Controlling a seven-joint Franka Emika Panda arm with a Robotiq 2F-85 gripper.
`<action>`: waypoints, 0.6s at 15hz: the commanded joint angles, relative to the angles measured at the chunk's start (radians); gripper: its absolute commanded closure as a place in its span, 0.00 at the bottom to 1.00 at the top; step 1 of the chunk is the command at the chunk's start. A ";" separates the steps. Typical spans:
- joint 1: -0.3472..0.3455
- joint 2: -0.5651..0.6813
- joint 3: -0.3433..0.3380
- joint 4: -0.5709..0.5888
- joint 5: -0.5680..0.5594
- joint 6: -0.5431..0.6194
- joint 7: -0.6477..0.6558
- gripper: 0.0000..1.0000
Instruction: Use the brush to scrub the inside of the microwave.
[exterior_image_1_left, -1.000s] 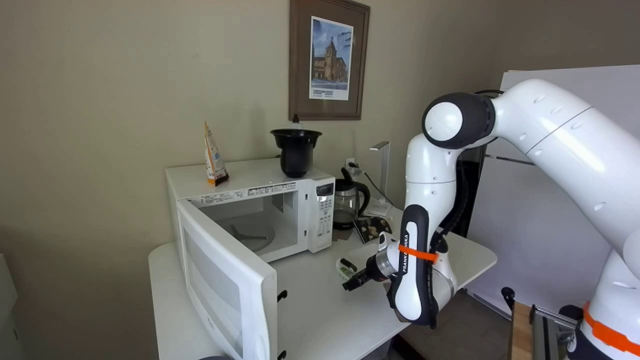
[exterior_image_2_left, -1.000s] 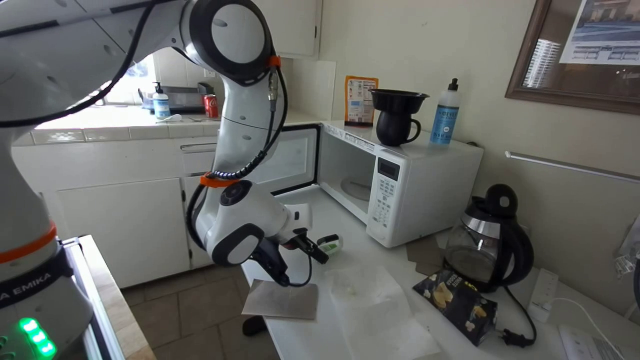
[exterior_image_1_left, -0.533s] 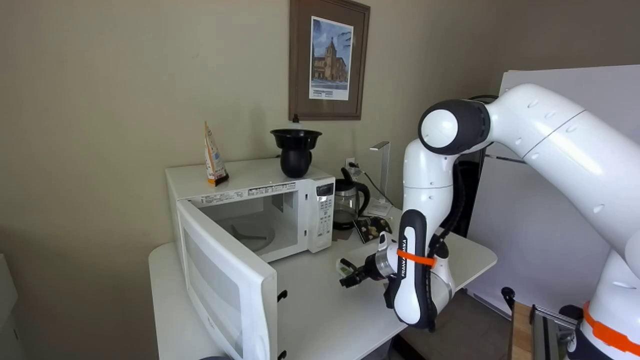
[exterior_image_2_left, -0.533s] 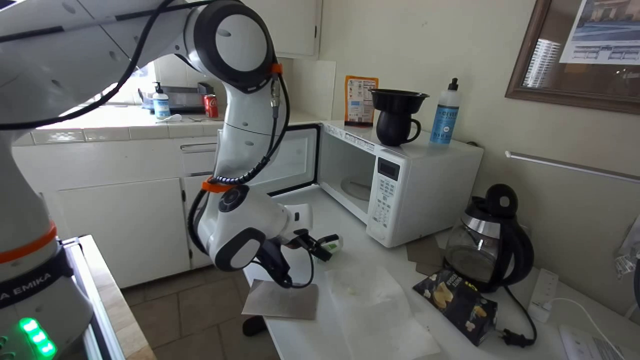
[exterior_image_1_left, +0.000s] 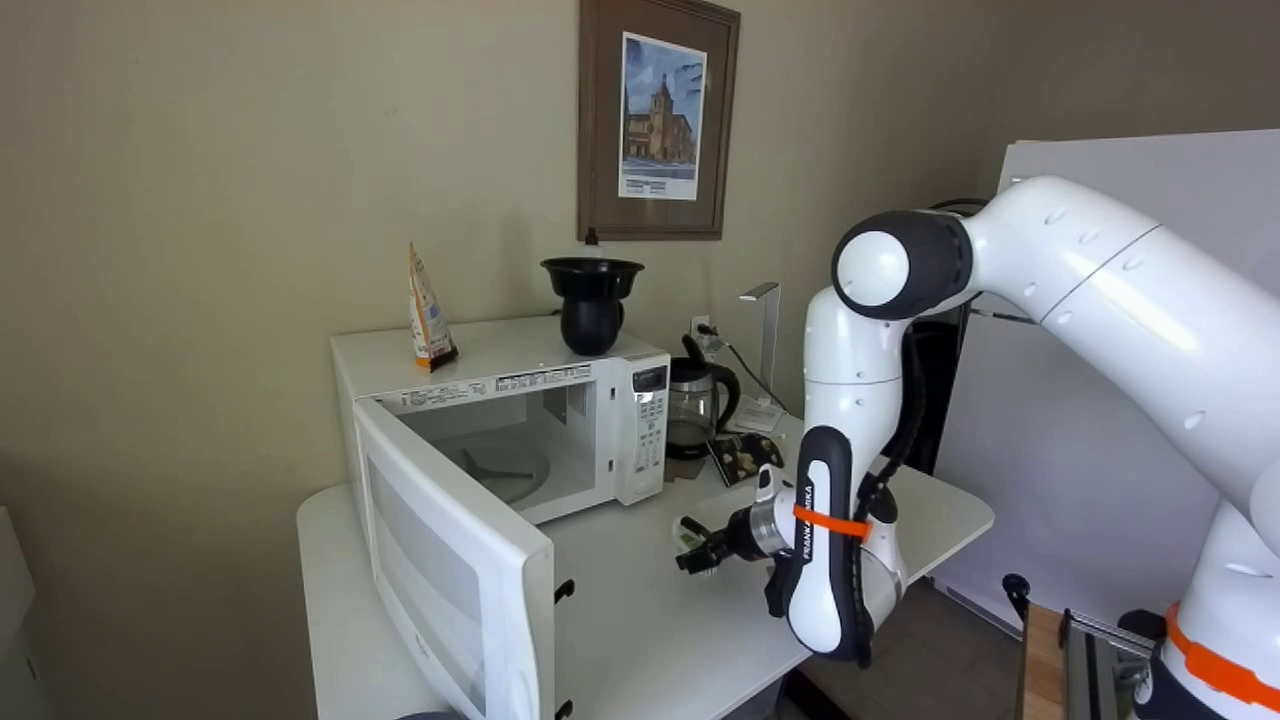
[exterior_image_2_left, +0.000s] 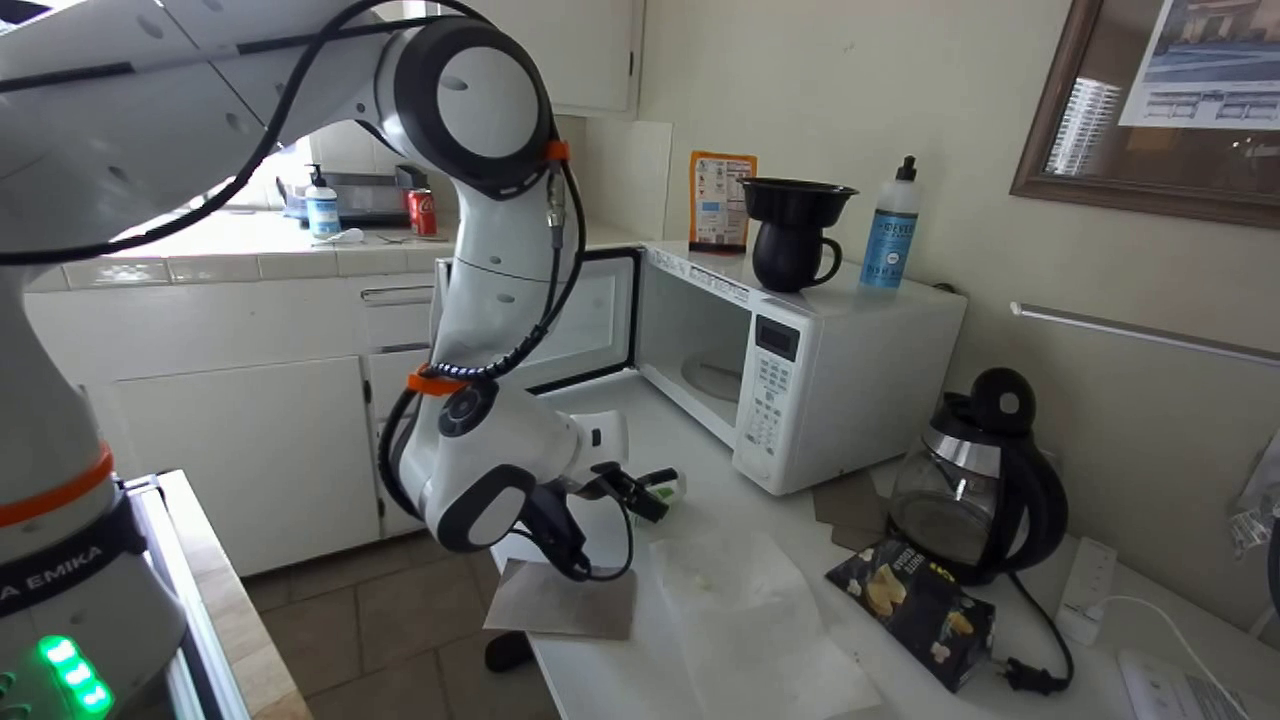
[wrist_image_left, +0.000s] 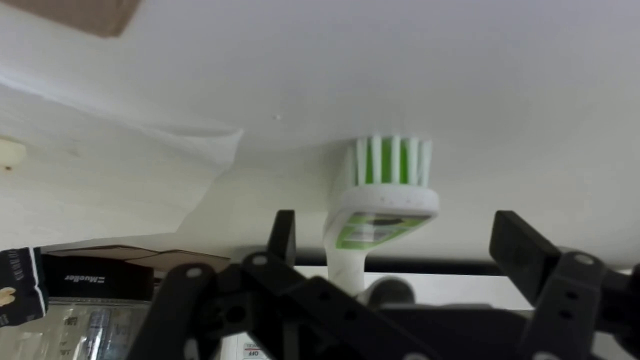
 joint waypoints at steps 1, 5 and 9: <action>0.009 0.030 -0.018 0.017 -0.034 0.045 0.034 0.00; 0.005 0.022 -0.018 0.040 -0.045 0.036 0.041 0.37; 0.004 0.025 -0.018 0.046 -0.049 0.035 0.052 0.64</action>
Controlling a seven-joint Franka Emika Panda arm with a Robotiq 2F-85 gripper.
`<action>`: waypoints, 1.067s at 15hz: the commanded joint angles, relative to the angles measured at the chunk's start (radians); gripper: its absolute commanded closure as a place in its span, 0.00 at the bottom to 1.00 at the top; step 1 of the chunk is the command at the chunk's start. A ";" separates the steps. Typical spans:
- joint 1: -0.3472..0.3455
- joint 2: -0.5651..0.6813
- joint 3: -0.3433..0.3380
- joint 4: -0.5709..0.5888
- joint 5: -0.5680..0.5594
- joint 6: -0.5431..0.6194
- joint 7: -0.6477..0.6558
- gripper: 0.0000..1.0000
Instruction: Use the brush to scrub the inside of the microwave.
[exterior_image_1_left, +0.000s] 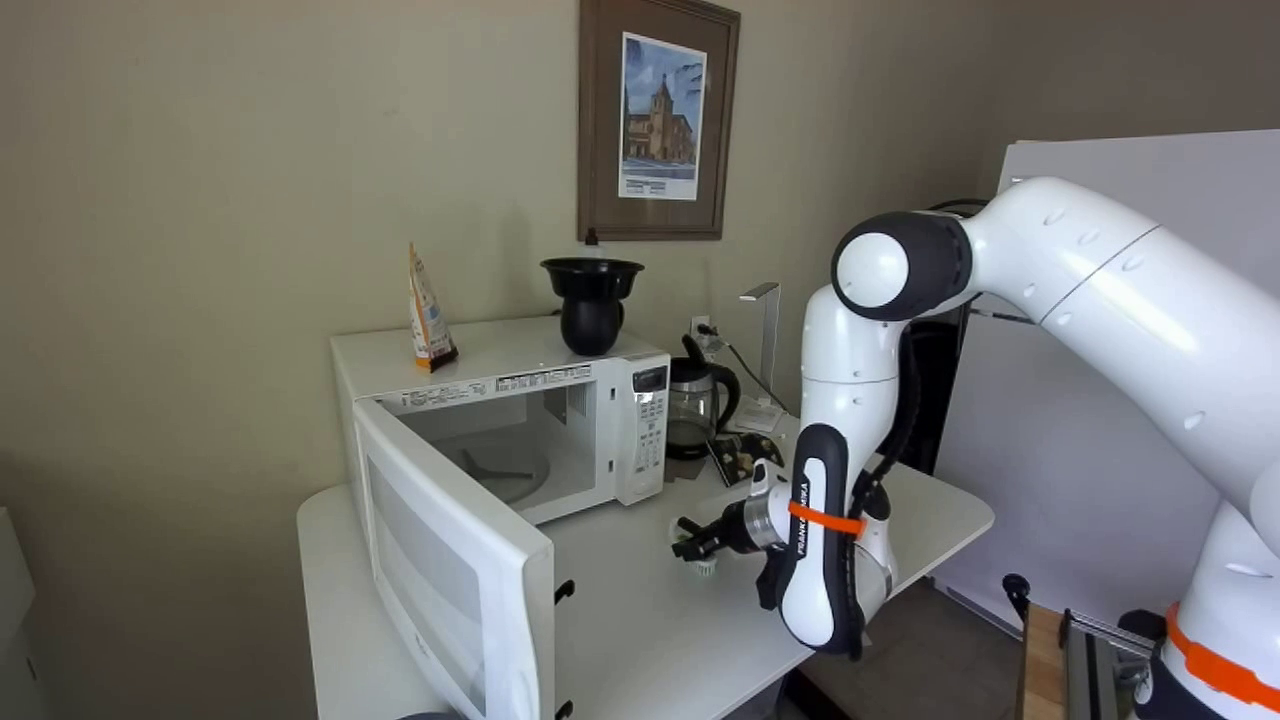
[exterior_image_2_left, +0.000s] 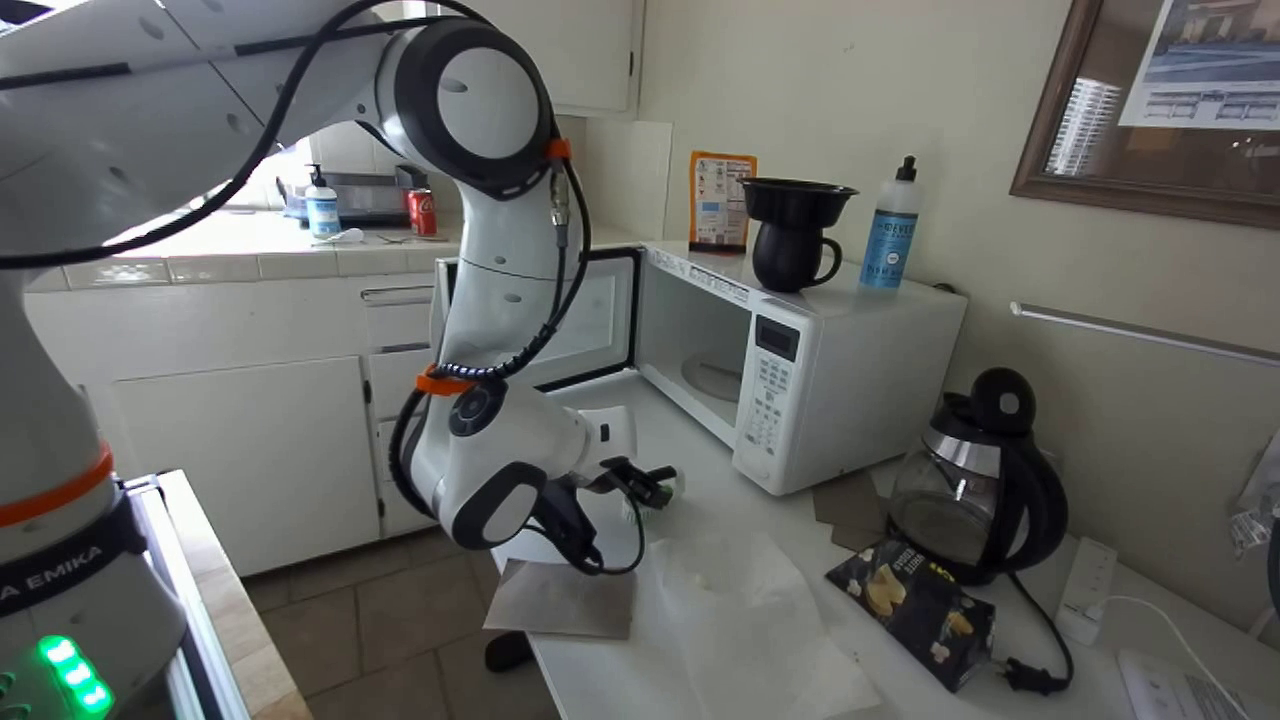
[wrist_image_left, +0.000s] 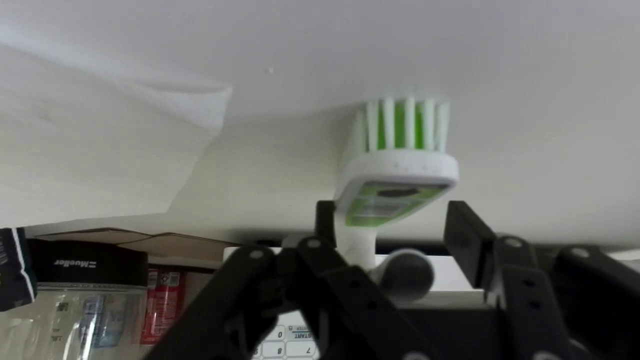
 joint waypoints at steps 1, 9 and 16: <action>0.002 0.025 -0.012 0.007 -0.032 0.034 0.039 0.65; 0.001 0.018 -0.009 -0.003 -0.038 0.025 0.059 0.31; -0.031 0.016 -0.023 -0.003 -0.077 0.012 0.081 0.81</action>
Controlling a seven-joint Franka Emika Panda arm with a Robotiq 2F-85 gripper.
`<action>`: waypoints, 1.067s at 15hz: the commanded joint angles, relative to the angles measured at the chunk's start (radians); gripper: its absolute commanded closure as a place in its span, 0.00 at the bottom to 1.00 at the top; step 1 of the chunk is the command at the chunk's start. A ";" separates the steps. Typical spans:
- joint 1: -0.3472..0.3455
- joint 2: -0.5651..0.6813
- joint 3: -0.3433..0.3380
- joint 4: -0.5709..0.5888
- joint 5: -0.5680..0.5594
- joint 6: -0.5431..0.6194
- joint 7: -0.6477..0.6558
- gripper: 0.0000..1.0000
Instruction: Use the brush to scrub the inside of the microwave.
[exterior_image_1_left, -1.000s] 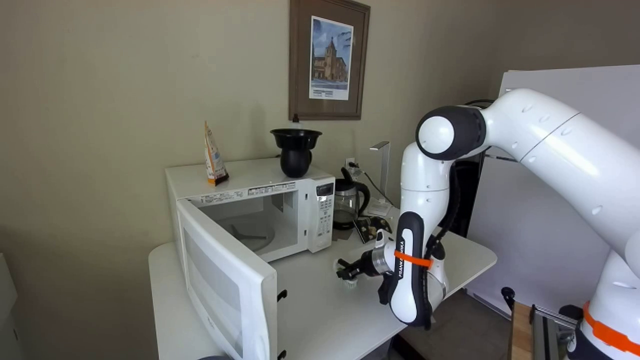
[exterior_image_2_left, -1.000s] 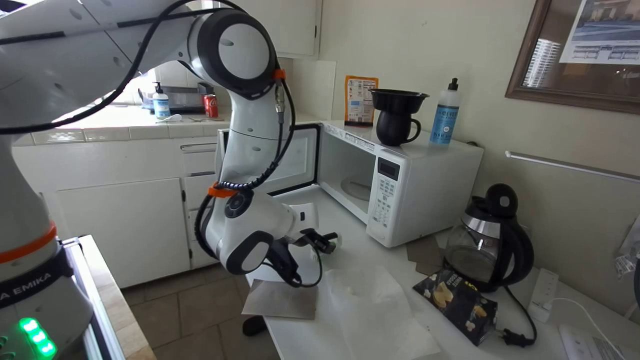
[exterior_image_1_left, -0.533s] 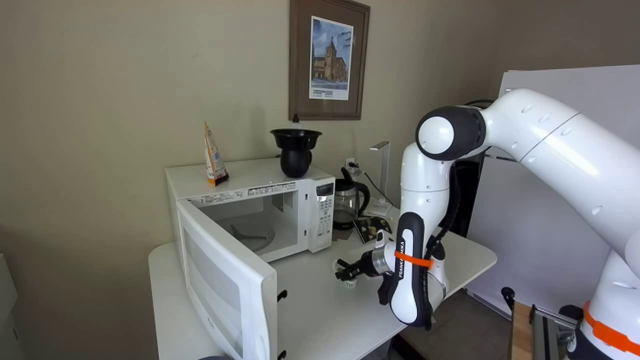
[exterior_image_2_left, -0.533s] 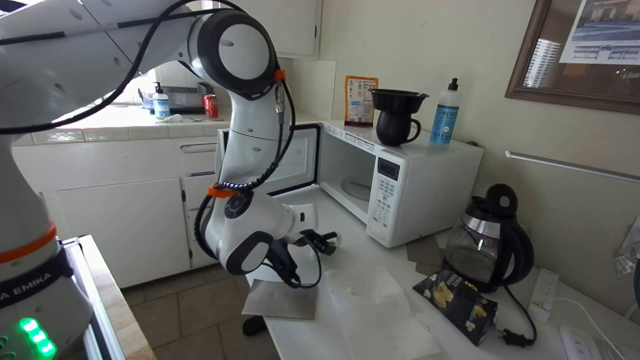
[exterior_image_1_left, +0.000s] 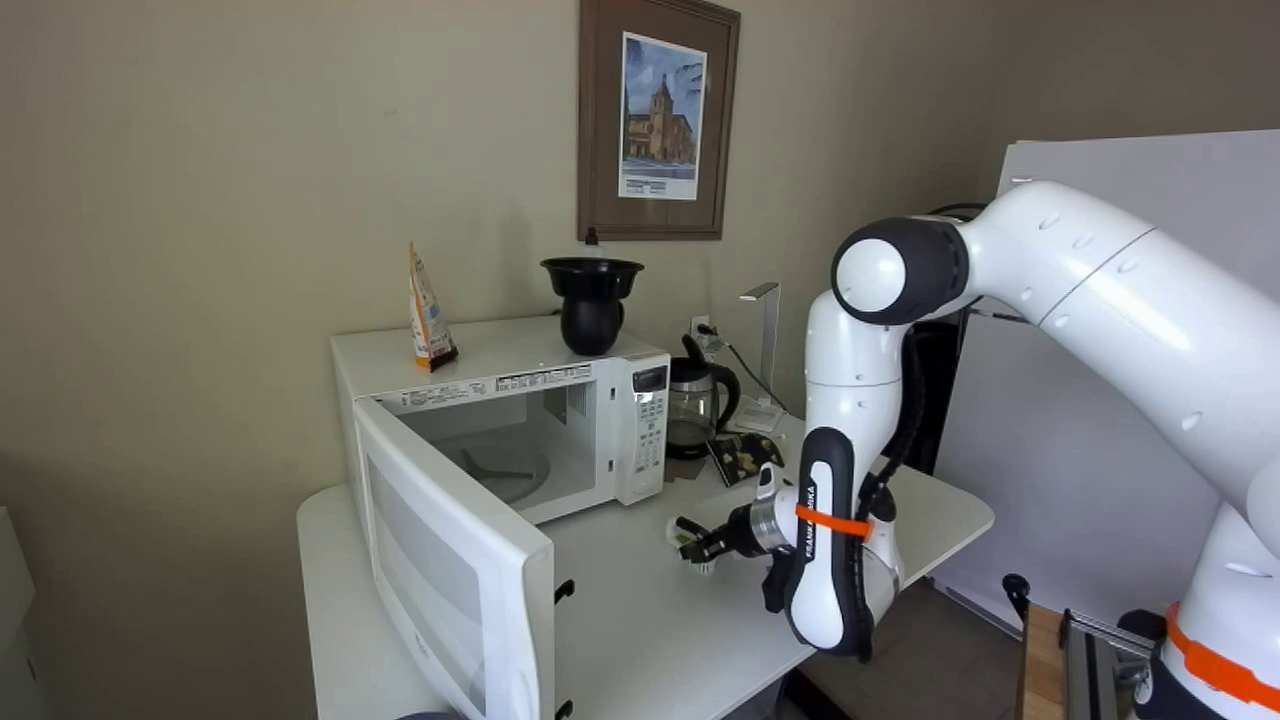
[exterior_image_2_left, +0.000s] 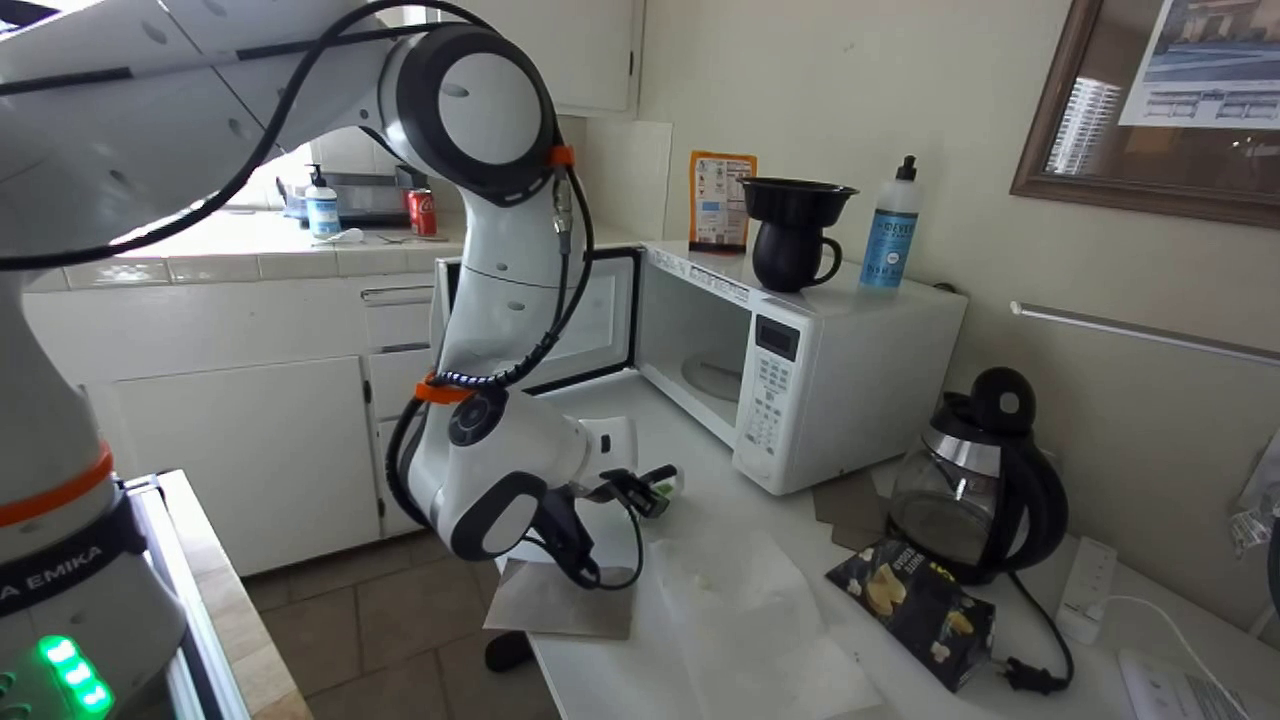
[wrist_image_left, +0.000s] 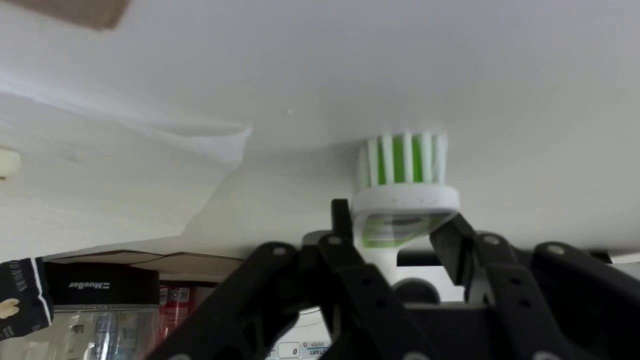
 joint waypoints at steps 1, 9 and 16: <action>-0.019 -0.013 -0.004 -0.014 -0.050 0.012 0.044 0.81; 0.046 -0.206 0.021 -0.088 -0.041 -0.036 0.030 0.81; 0.260 -0.413 0.043 -0.053 0.293 -0.336 -0.013 0.81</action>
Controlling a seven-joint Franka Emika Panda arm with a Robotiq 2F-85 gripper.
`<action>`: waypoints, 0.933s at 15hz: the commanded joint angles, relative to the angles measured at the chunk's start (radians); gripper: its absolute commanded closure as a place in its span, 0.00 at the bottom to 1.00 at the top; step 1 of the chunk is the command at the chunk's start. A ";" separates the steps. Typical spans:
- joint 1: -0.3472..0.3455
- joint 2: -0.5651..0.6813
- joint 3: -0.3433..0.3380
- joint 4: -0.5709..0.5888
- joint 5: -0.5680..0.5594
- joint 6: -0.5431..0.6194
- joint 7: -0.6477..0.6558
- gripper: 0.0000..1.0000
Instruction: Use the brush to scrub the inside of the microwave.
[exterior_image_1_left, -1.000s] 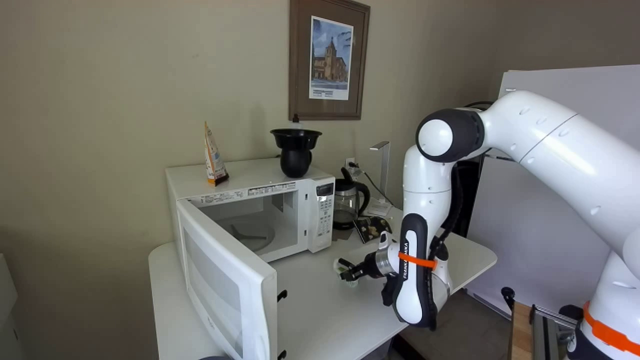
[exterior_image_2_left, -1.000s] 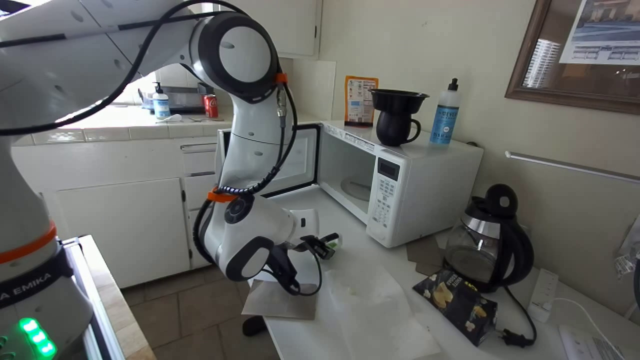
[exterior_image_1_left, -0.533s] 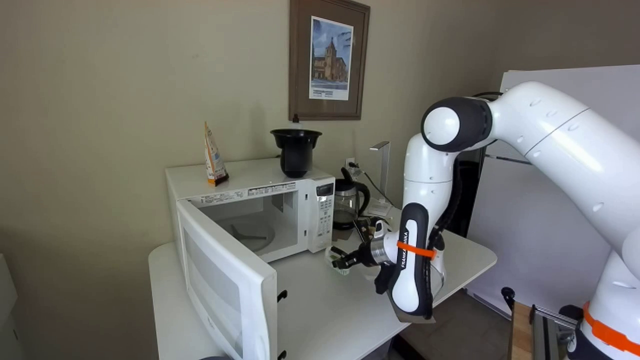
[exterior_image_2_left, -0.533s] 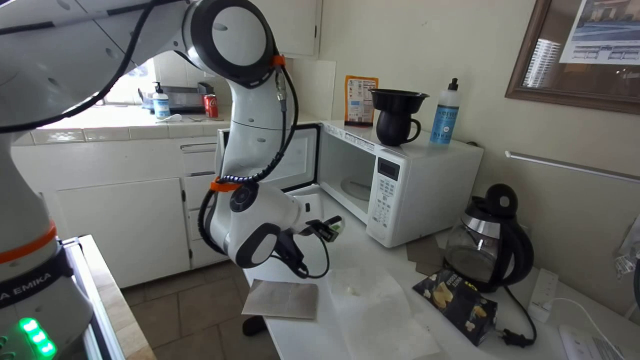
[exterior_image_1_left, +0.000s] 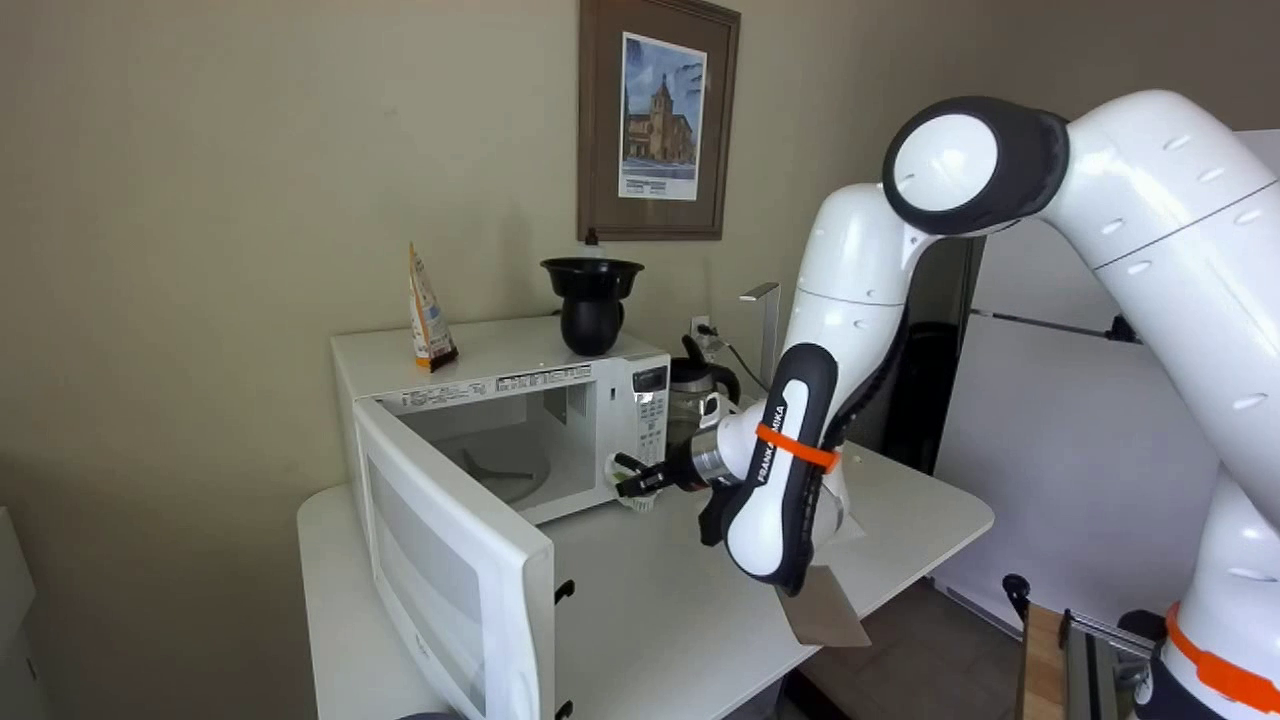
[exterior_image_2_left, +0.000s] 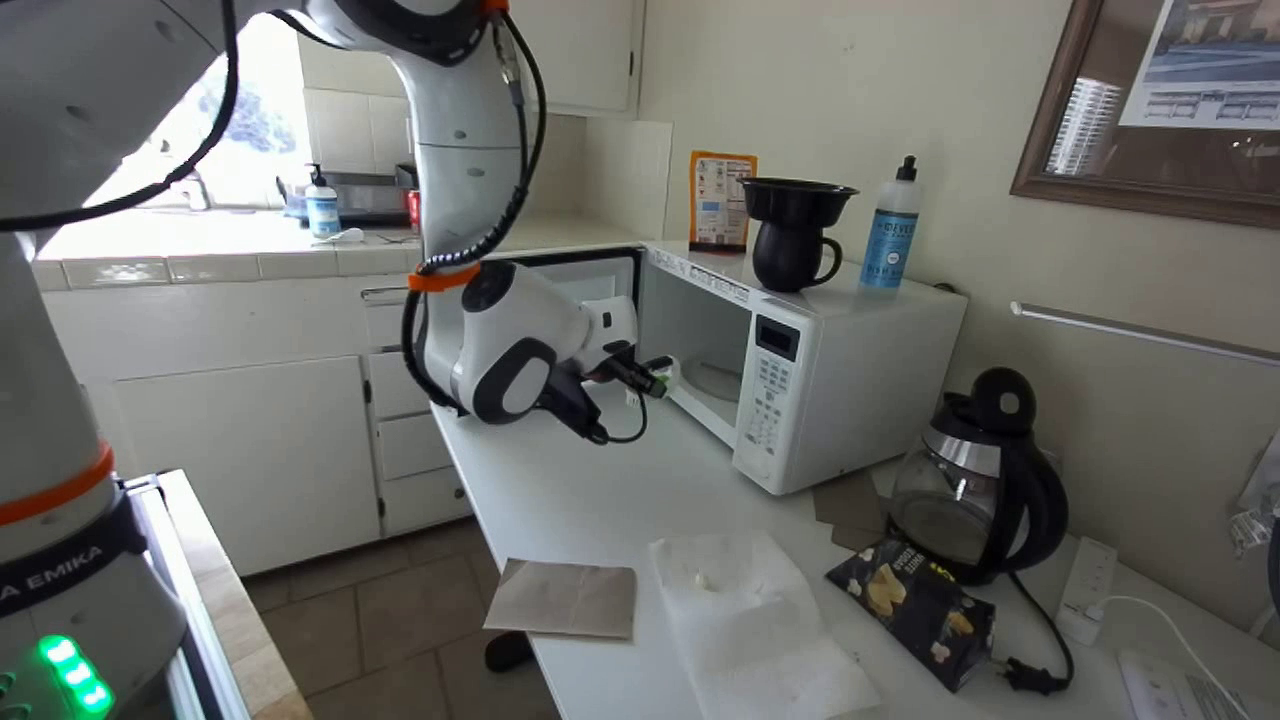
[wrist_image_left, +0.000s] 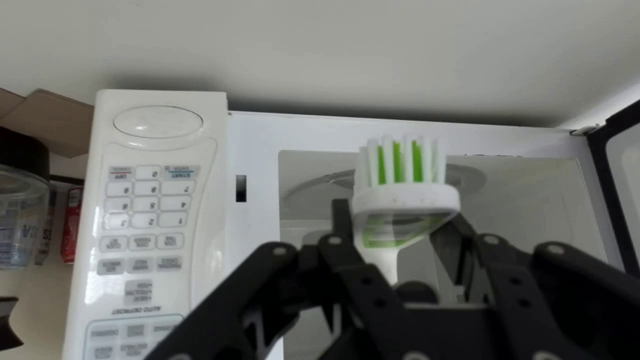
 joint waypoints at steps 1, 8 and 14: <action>0.128 -0.097 -0.014 0.040 0.191 -0.179 -0.044 0.81; 0.149 -0.099 -0.016 0.073 0.183 -0.189 -0.038 0.56; 0.145 -0.080 -0.021 0.104 0.185 -0.217 -0.039 0.81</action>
